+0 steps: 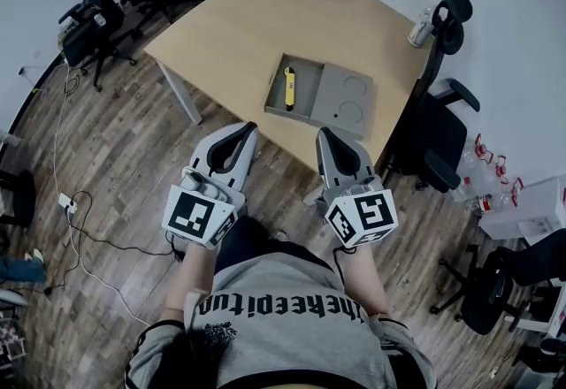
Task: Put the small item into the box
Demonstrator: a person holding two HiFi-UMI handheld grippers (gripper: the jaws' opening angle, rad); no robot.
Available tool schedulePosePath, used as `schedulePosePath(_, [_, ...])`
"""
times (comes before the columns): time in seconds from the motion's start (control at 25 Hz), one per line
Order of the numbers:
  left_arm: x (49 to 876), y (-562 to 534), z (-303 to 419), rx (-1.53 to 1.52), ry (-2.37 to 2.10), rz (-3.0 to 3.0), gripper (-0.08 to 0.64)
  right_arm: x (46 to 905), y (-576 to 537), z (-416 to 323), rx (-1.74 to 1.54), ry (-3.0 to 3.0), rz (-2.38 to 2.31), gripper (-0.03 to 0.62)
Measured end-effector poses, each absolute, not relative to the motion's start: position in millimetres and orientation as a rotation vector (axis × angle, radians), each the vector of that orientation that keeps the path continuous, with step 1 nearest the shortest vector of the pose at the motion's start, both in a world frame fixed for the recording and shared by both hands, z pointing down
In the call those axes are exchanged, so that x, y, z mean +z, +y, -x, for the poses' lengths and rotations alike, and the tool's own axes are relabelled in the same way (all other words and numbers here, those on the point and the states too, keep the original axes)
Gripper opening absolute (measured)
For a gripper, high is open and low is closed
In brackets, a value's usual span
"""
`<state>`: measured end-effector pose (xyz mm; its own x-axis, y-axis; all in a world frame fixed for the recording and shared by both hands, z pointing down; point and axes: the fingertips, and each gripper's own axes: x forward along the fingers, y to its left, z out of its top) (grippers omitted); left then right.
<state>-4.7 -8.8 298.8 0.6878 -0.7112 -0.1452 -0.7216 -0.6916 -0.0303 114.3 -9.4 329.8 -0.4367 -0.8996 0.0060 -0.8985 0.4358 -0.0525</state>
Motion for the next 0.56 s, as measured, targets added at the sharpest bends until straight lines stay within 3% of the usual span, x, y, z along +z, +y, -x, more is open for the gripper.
schedulePosePath(0.56, [296.8,-9.2,-3.7,0.177,1.182,2.802,0.017,326.5,-9.9,-117.9,-0.058,2.644,1.632,0.006])
